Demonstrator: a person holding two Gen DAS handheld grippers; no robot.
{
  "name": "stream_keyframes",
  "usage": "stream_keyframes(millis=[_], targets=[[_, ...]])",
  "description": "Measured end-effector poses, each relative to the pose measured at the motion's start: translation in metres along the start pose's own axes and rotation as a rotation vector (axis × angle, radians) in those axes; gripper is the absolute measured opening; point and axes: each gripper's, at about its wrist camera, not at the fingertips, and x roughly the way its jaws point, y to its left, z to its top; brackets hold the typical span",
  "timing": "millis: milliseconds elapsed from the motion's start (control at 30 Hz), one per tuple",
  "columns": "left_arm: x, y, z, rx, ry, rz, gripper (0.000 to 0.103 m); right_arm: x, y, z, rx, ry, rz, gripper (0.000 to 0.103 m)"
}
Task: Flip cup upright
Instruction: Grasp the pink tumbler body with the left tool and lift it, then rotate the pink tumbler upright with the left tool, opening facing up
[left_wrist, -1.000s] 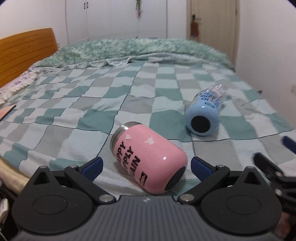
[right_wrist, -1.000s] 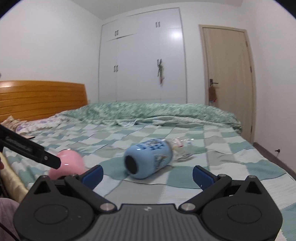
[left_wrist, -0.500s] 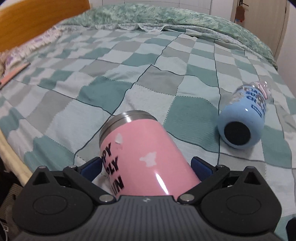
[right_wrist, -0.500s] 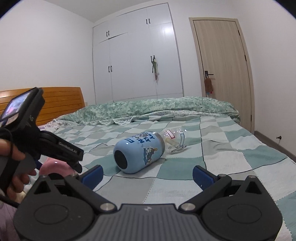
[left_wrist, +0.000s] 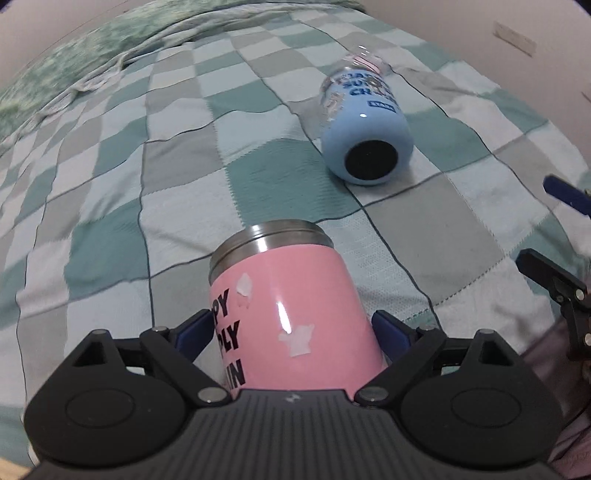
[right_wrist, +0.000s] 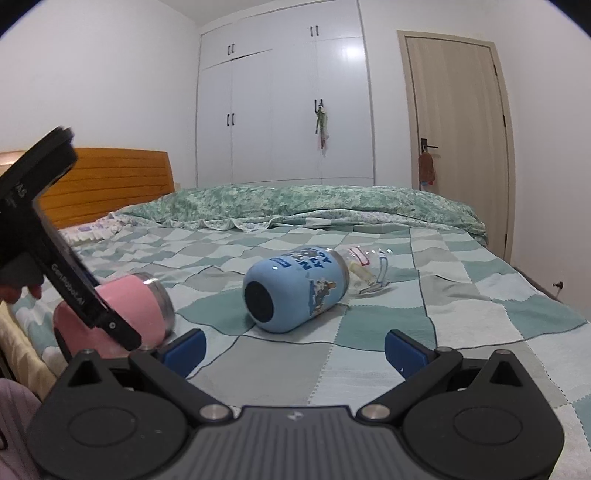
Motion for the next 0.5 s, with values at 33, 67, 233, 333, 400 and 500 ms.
stream_keyframes(millis=[33,67,233,333,400,500], targets=[[0.000,-0.001,-0.001,0.004,-0.003,0.003,0.094,0.002,0.003,0.000,-0.007,0.001,-0.001,0.103],[0.000,-0.005,-0.002,0.011,-0.014,0.012,0.095,0.002,0.004,0.000,-0.010,0.001,-0.001,0.103],[-0.016,0.000,-0.004,-0.082,-0.131,0.062,0.103,0.006,0.009,-0.001,-0.024,0.003,0.019,0.103],[-0.005,0.012,0.006,-0.193,-0.087,0.073,0.103,0.010,0.010,0.000,-0.027,0.006,0.032,0.103],[0.006,0.019,0.009,-0.254,-0.045,0.053,0.103,0.011,0.010,0.001,-0.026,0.001,0.040,0.103],[0.012,0.020,0.011,-0.282,-0.046,0.036,0.098,0.012,0.012,0.001,-0.035,-0.005,0.055,0.103]])
